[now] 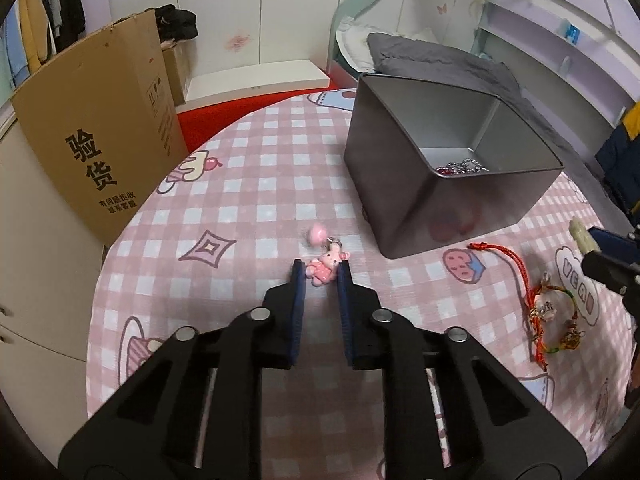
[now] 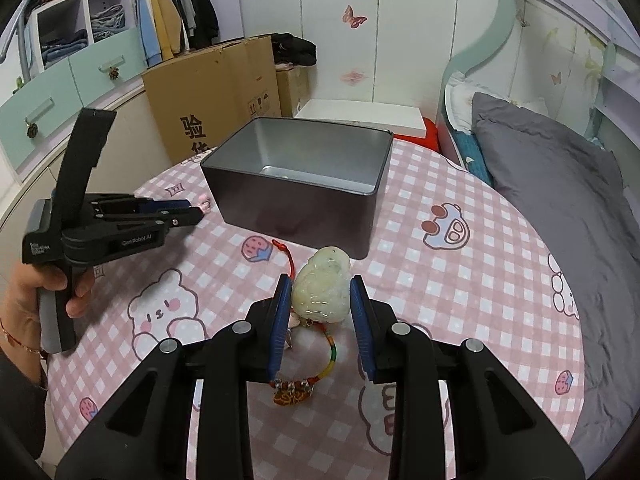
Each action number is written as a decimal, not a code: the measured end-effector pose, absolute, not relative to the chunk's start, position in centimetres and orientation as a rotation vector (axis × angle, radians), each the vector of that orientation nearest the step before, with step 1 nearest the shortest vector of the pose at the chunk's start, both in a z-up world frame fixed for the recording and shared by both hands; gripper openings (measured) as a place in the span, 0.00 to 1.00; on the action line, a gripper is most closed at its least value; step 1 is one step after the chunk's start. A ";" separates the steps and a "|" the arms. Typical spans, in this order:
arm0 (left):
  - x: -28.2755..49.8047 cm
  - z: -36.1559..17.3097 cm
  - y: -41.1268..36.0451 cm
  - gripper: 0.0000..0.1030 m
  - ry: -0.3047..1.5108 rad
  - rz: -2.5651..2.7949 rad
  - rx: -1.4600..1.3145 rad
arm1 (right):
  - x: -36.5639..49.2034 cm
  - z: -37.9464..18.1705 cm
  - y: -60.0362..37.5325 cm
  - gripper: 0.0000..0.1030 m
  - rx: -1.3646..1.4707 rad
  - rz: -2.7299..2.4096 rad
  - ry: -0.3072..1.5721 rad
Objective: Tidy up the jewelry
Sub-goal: 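Grasp the jade pendant with the right tool while the left tool grasps the pink bunny, then release the jade pendant into the grey box while the left tool drops the bunny, then grasp the multicolour cord bracelet with the right tool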
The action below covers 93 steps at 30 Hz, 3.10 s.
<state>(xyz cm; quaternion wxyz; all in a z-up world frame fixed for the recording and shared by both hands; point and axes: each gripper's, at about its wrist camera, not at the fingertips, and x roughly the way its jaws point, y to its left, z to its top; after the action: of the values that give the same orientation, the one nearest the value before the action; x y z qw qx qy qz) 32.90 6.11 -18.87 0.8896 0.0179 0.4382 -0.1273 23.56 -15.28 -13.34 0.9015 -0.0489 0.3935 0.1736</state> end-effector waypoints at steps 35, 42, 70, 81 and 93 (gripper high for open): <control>36.3 -11.0 -0.2 0.16 0.825 -0.462 0.005 | 31.1 -10.2 -14.1 0.26 -0.047 0.450 0.756; 38.1 -12.8 -0.4 0.16 0.884 -0.438 0.023 | 33.2 -11.7 -13.0 0.27 -0.081 0.468 0.803; 34.5 -11.2 -0.3 0.51 0.830 -0.389 0.035 | 29.9 -9.4 -15.6 0.27 -0.086 0.448 0.773; 28.3 -12.1 -2.2 0.51 0.830 -0.397 0.070 | 23.5 -11.4 -18.9 0.28 -0.032 0.409 0.806; 25.5 -15.2 -1.4 0.53 0.919 -0.362 0.022 | 22.0 -17.0 -18.4 0.28 0.096 0.422 0.948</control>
<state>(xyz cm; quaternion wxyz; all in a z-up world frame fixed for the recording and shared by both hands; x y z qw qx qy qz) 25.48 -1.35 -15.22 0.8804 0.0106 0.4410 -0.1739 22.05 -18.36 -17.01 0.8673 0.0457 0.4529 0.2016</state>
